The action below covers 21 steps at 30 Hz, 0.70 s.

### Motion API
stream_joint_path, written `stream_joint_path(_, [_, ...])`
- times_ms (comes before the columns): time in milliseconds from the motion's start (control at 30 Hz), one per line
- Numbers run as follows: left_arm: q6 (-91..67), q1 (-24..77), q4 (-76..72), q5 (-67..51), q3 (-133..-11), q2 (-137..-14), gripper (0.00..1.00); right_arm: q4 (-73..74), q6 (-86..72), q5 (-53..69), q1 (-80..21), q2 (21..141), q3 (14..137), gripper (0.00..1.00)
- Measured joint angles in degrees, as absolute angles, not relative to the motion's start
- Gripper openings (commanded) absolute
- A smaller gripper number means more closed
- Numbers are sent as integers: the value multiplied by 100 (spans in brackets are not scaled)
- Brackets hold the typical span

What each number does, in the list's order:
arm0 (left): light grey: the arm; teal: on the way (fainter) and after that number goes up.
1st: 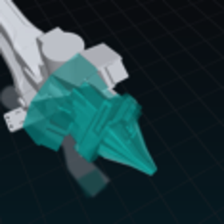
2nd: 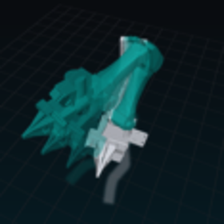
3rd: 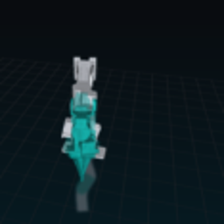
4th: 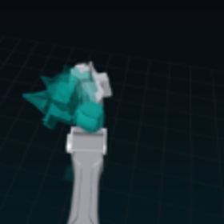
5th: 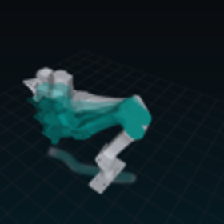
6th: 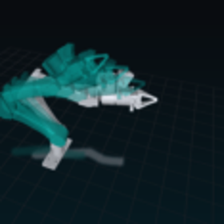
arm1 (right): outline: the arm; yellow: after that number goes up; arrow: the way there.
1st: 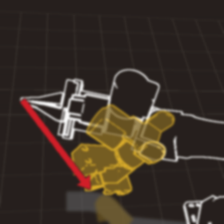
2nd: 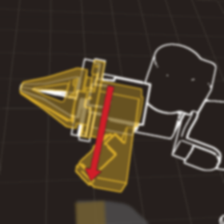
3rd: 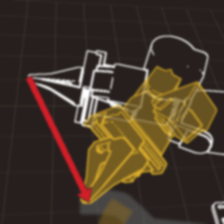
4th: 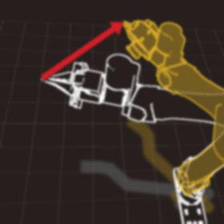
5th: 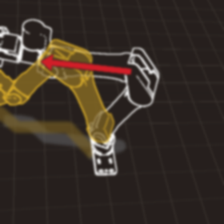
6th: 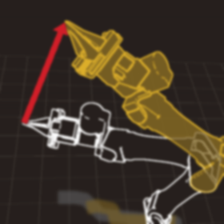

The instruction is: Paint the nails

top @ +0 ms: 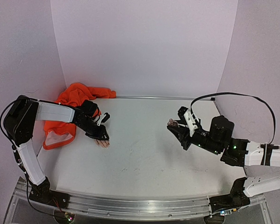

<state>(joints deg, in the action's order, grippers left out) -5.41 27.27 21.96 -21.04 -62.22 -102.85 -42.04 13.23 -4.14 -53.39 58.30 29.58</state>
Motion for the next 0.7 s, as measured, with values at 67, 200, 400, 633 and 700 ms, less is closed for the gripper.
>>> stream_joint_path(67, [-543,2727,2198,-2104,-6222,-10285,0,-4204,1323,-414,-5339,5830,2958,0])
stream_joint_path(200, [-541,2727,2196,-2110,-6222,-10285,0,-4204,1323,-414,-5339,5830,2958,0])
stream_joint_path(400, [-545,2727,2196,-2165,-6222,-10285,0,-4204,1323,-414,-5339,5830,2958,0])
stream_joint_path(633, [-576,2727,2196,-2241,-6213,-10285,0,-4204,1323,-414,-5336,5830,2958,0])
stream_joint_path(700, [-582,2727,2196,-2241,-6200,-10285,0,-4204,1323,-414,-5336,5830,2958,0])
